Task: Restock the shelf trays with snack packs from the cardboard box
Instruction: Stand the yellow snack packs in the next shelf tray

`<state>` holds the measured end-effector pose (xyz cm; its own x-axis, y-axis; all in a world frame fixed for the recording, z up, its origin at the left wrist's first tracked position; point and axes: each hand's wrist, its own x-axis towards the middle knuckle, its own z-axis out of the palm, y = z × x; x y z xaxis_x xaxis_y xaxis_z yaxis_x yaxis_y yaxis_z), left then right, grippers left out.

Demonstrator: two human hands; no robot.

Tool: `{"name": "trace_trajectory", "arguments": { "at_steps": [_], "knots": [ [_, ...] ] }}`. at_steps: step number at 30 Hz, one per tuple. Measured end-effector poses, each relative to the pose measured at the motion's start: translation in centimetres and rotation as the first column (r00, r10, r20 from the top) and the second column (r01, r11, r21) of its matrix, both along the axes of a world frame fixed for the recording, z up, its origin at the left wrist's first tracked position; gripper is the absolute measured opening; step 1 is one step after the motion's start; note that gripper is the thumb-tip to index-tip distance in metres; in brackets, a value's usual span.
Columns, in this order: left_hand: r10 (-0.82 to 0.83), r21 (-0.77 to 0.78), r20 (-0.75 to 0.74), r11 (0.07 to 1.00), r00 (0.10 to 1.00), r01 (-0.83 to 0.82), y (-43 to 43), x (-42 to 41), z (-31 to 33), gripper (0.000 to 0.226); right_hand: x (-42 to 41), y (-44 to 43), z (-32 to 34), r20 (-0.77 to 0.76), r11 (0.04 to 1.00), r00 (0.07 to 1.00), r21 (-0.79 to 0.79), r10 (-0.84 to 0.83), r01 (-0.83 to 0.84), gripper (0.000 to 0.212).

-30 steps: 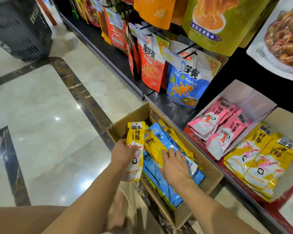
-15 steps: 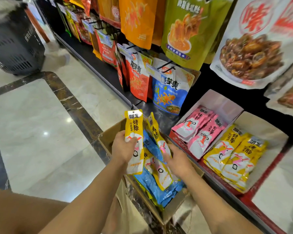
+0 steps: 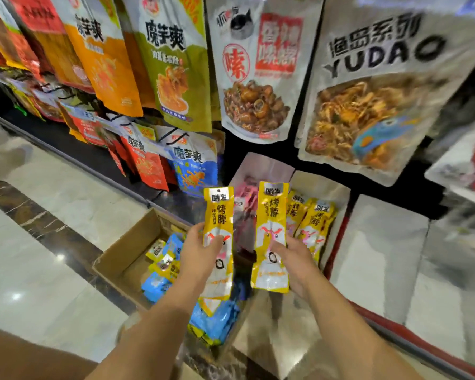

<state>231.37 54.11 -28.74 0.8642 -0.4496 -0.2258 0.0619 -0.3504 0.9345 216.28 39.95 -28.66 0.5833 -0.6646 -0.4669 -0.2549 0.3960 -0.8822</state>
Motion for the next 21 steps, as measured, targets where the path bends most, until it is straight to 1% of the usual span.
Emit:
{"name": "trace_trajectory", "arguments": {
  "at_steps": [2, 3, 5, 6, 7, 10, 12, 14, 16, 21],
  "knots": [
    [-0.054, -0.015, -0.004, 0.998, 0.999, 0.054, -2.0, -1.3, -0.3, 0.035, -2.0, -1.2, -0.1, 0.021, 0.994, 0.996, 0.067, -0.090, 0.088, 0.018],
    [-0.082, -0.016, -0.005, 0.996, 0.997, 0.082, -3.0, -1.9, -0.4, 0.035, -3.0, -1.7, -0.2, 0.027, 0.988, 0.992, 0.093, -0.127, 0.124, 0.018],
    [-0.153, -0.004, -0.006, 0.988, 0.988, 0.153, -5.1, -3.1, -0.7, 0.042, -4.8, -2.9, -0.3, 0.026, 0.972, 0.980, 0.134, -0.197, 0.192, 0.019],
    [-0.187, -0.004, -0.017, 0.982, 0.982, 0.187, -6.1, -3.8, -0.6, 0.040, -5.8, -3.5, -0.4, 0.023, 0.962, 0.972, 0.150, -0.234, 0.228, 0.019],
    [-0.209, -0.022, -0.021, 0.978, 0.978, 0.209, -7.1, -4.4, -0.6, 0.035, -6.6, -4.1, -0.5, 0.024, 0.952, 0.963, 0.161, -0.269, 0.262, 0.018],
    [-0.238, 0.021, -0.012, 0.971, 0.971, 0.238, -10.1, -5.9, -1.6, 0.021, -9.0, -5.7, -0.6, 0.028, 0.924, 0.935, 0.170, -0.353, 0.344, 0.018],
    [-0.281, 0.059, -0.018, 0.958, 0.960, 0.282, -11.9, -6.6, -2.7, 0.018, -10.3, -6.7, -0.7, 0.023, 0.905, 0.916, 0.171, -0.400, 0.391, 0.018],
    [-0.306, 0.050, -0.023, 0.950, 0.952, 0.307, -13.5, -7.4, -2.8, 0.021, -11.5, -7.5, -0.9, 0.012, 0.888, 0.900, 0.169, -0.435, 0.427, 0.017],
    [-0.348, 0.048, -0.038, 0.936, 0.937, 0.349, -15.0, -8.1, -3.1, 0.028, -12.4, -8.2, -1.2, 0.005, 0.871, 0.884, 0.178, -0.467, 0.459, 0.016],
    [-0.414, 0.137, 0.006, 0.902, 0.910, 0.410, -18.5, -8.3, -4.9, 0.043, -13.8, -9.6, -2.4, 0.012, 0.828, 0.848, 0.224, -0.530, 0.514, 0.016]
  ]
}}
